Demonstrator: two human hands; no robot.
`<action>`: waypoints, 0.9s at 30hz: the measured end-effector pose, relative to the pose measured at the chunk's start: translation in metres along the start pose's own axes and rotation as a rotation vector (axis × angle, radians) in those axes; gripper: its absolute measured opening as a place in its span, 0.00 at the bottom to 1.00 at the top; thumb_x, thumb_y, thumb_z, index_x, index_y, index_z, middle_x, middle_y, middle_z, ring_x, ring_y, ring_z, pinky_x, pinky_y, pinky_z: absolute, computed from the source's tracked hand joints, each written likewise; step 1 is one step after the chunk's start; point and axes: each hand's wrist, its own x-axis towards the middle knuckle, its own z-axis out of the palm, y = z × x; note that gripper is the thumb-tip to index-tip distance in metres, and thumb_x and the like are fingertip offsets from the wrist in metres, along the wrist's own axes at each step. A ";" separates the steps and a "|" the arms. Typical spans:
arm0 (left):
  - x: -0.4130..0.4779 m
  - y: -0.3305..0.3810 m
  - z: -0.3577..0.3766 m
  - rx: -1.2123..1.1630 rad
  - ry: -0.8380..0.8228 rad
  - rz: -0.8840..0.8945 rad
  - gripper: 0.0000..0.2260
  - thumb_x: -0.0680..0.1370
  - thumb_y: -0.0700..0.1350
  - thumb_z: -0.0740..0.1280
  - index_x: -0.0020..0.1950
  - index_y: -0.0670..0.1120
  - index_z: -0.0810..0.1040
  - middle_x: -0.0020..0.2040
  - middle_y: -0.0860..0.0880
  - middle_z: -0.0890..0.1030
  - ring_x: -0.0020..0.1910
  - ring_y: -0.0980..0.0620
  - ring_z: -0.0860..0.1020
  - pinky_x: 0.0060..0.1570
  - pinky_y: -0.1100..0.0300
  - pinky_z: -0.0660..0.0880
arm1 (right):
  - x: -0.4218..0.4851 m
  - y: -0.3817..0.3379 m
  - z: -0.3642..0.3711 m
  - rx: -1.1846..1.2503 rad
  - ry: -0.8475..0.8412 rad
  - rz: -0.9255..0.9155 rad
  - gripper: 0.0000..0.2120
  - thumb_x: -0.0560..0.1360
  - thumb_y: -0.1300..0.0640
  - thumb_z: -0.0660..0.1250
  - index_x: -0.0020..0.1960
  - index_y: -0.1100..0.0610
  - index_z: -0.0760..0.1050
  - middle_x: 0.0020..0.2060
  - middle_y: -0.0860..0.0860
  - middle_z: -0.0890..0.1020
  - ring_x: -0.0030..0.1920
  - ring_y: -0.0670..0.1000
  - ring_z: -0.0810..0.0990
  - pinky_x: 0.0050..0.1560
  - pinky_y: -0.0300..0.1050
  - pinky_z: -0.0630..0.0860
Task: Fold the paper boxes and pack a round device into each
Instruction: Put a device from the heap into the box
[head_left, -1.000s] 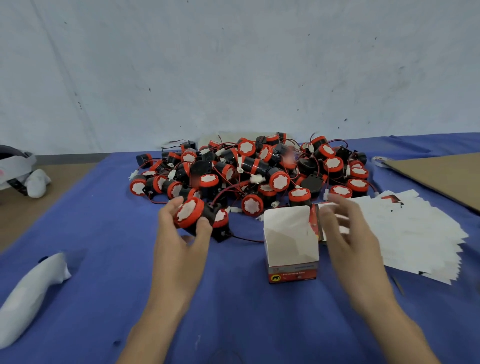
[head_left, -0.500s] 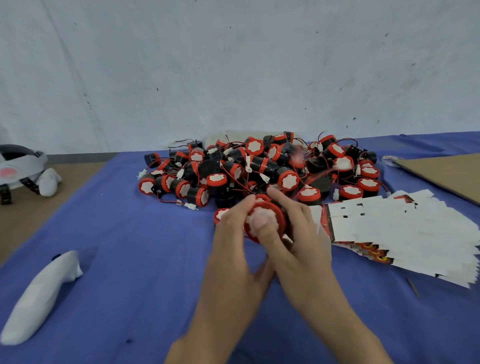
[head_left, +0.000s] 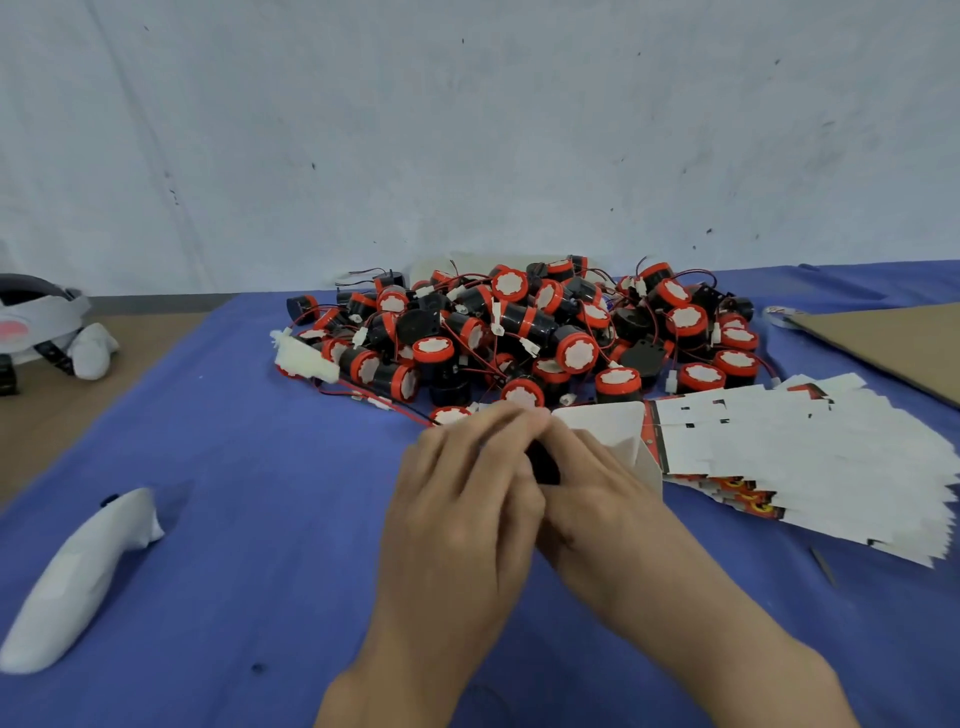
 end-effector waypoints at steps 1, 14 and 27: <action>0.001 -0.003 -0.001 0.023 0.007 -0.035 0.15 0.84 0.45 0.57 0.66 0.46 0.78 0.63 0.53 0.78 0.62 0.54 0.72 0.62 0.56 0.72 | -0.001 0.001 -0.002 0.034 0.002 0.008 0.11 0.73 0.64 0.73 0.51 0.50 0.82 0.65 0.49 0.75 0.60 0.53 0.77 0.54 0.46 0.78; 0.008 -0.014 0.002 -0.029 0.053 0.034 0.06 0.81 0.46 0.64 0.56 0.47 0.78 0.50 0.56 0.78 0.49 0.53 0.76 0.52 0.57 0.74 | -0.004 0.000 -0.002 -0.045 0.091 0.160 0.26 0.78 0.49 0.68 0.73 0.44 0.63 0.63 0.42 0.69 0.61 0.46 0.68 0.59 0.48 0.75; 0.016 -0.007 0.003 -0.431 -0.020 -0.376 0.07 0.82 0.59 0.58 0.55 0.64 0.75 0.48 0.63 0.81 0.42 0.52 0.80 0.36 0.59 0.77 | 0.000 -0.003 -0.019 0.807 0.360 0.417 0.25 0.71 0.43 0.72 0.67 0.39 0.70 0.63 0.35 0.77 0.65 0.41 0.77 0.59 0.41 0.74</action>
